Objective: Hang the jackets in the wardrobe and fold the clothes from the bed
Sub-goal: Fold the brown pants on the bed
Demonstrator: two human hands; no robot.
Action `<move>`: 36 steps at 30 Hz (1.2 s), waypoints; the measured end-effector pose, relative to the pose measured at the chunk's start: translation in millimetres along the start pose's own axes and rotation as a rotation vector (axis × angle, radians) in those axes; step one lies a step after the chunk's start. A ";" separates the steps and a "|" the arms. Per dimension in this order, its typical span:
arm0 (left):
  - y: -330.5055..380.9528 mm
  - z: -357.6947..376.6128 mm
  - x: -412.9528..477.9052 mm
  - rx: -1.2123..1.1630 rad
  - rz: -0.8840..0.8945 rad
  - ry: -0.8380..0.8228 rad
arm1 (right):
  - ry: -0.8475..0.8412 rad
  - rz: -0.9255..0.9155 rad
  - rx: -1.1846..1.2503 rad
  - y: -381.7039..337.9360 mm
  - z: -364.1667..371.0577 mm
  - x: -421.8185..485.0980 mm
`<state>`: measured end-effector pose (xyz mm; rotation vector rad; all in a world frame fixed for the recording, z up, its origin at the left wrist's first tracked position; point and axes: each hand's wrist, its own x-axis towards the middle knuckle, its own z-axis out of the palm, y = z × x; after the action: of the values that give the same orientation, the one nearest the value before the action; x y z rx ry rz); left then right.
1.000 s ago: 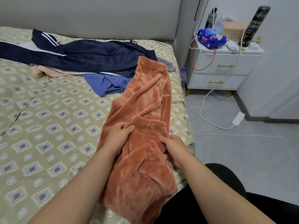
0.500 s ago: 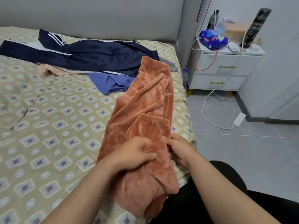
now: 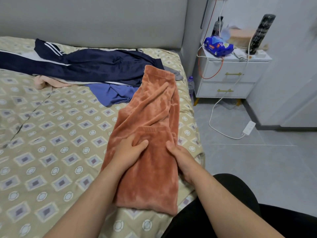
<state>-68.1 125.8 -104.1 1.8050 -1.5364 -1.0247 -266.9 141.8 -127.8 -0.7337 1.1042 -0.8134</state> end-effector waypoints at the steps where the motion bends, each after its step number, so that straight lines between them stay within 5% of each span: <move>1: -4.4 -2.5 1.3 0.016 0.055 -0.079 | 0.014 -0.004 -0.025 1.5 0.9 0.9; 5: -14.7 -4.6 7.5 0.069 0.154 -0.203 | 0.110 -0.044 -0.088 2.1 2.3 4.4; 8: -8.8 -6.1 7.8 -0.223 -0.150 -0.104 | 0.208 -0.031 -0.019 1.0 1.0 7.8; 12: -2.1 -10.3 4.4 -0.513 -0.371 -0.260 | 0.244 -0.030 0.059 1.0 3.9 10.9; 15: 3.5 -9.1 2.2 -0.621 -0.291 -0.312 | 0.294 -0.133 -0.068 -3.9 5.6 9.5; 19: 13.6 -8.5 21.3 -0.602 -0.159 -0.113 | 0.278 -0.257 -0.078 -21.3 6.3 20.5; 23: 31.8 -9.6 62.2 -0.465 -0.031 0.045 | 0.071 -0.100 0.261 -26.9 9.5 35.6; 25: 34.6 -5.1 80.7 -0.395 -0.057 0.073 | 0.035 -0.036 0.182 -20.3 7.8 41.7; 31: 32.3 -8.3 86.9 -0.583 -0.232 -0.205 | 0.151 -0.040 -0.091 -26.7 3.2 56.6; 34: 30.3 -23.0 72.2 -0.599 -0.169 -0.427 | 0.175 -0.121 -0.126 -36.9 6.0 58.1; 36: 37.8 -29.8 72.5 -0.607 -0.105 -0.420 | 0.201 -0.172 -0.111 -49.7 6.0 61.1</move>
<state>-60.4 45.6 -71.3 1.3012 -1.1613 -1.7797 -256.4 64.9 -113.1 -0.8627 1.2866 -0.9940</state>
